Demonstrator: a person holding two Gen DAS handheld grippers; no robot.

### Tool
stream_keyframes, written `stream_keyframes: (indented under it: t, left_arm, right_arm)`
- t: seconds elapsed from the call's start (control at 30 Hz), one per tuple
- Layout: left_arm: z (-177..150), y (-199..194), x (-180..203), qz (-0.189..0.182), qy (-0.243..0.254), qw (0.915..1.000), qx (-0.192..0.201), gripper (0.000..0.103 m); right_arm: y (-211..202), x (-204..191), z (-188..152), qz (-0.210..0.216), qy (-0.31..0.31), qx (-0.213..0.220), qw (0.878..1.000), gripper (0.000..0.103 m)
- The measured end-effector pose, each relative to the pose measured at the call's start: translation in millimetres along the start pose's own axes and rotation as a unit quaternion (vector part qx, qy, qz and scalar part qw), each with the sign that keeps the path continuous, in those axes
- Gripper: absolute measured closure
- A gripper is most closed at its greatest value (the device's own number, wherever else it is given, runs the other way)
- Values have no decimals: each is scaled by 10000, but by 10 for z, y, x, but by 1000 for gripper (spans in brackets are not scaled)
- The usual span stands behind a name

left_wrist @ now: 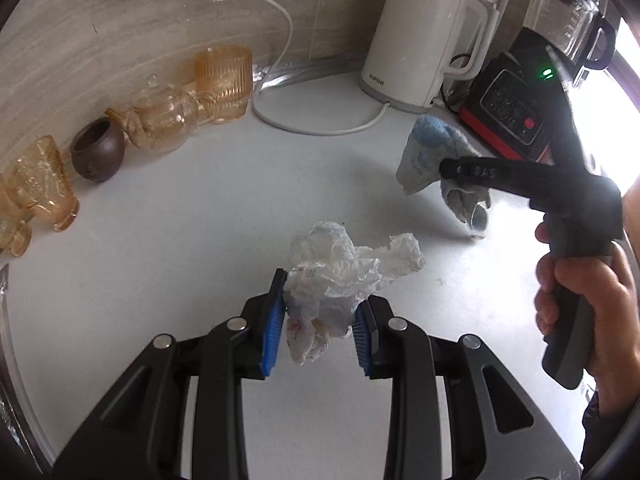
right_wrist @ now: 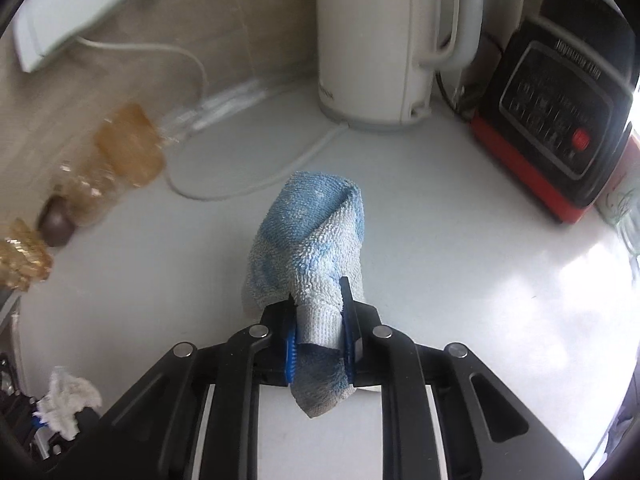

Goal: Collect trash
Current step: 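Grasp the white tissue with the left tool while the right tool grasps the blue cloth, then carry the tissue over the green basket and open the left tool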

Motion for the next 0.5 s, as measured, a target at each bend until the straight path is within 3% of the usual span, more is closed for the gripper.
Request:
stream_keyframes:
  t: [0.23,0.5]
  left_arm:
    - [-194,-521,106,65,-58,9993,370,73]
    - [-797,-1177,448,311,-205,9975,596,73]
  right_arm:
    - [-855,-90,-261,323,-264,525,9977,85]
    - [-1804,-60,-1167,630,-739,814,9919,85]
Point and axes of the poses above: each gripper's, at about its wrist camera, not at the fingertips, and y roughly the way its jaws point, x to its right, z to its top, the point moved 1 cm from there along y, roughly the way its jaws point, and after that the axes turned 6 degrees about -x, right-handed, at the moved point
